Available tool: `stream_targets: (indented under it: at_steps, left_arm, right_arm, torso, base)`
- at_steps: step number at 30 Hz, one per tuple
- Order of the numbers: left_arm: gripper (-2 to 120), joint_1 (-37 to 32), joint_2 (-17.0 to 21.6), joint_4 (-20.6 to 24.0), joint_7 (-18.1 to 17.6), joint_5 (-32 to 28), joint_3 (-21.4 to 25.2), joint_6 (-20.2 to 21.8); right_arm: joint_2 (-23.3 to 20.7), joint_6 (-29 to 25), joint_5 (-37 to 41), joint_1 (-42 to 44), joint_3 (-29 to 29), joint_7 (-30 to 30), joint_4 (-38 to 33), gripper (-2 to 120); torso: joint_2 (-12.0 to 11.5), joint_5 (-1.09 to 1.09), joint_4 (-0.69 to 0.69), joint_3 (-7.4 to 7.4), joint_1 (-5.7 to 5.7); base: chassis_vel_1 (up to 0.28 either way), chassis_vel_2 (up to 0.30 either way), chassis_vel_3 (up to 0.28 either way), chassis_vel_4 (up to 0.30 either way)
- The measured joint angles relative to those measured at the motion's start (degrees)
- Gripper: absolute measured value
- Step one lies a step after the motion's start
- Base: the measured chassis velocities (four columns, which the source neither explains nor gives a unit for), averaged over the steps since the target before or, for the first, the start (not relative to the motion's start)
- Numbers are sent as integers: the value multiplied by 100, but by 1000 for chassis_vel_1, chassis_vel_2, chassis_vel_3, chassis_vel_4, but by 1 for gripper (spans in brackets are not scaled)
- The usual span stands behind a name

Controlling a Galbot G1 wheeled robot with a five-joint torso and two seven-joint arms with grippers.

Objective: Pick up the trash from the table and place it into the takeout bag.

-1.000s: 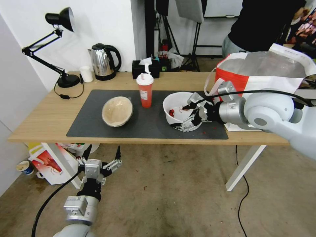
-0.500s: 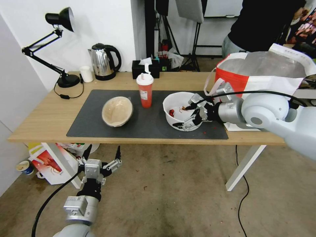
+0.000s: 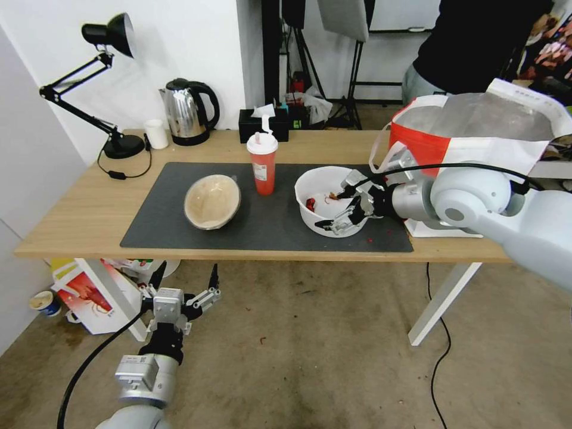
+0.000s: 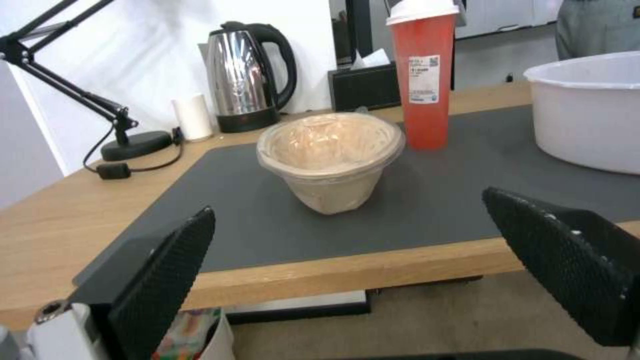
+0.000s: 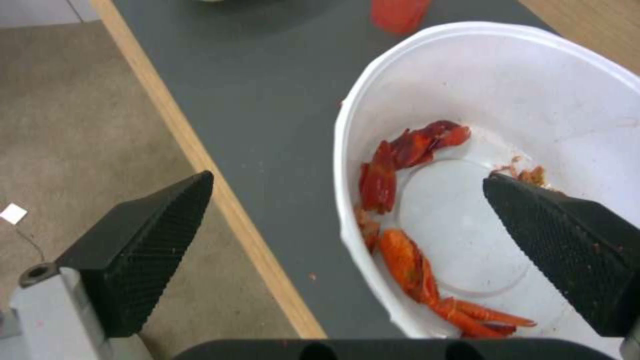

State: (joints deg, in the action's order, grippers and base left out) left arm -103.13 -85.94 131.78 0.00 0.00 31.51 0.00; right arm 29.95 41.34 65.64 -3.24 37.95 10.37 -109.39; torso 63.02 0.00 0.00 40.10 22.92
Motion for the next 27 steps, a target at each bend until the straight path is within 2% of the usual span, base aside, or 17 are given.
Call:
stream_targets:
  at_steps: [14, 27]
  left_arm:
    - [100, 0, 0, 0, 0, 0, 0, 0]
    - [100, 0, 0, 0, 0, 0, 0, 0]
  right_arm:
    - [137, 1, 6, -383, 433, 70, 153, 100]
    - [146, 6, 26, -437, 575, 195, 128, 100]
  torso:
    - [0, -1, 0, 0, 0]
    - [0, 0, 0, 0, 0]
  base:
    - [0, 0, 0, 0]
    - [0, 0, 0, 0]
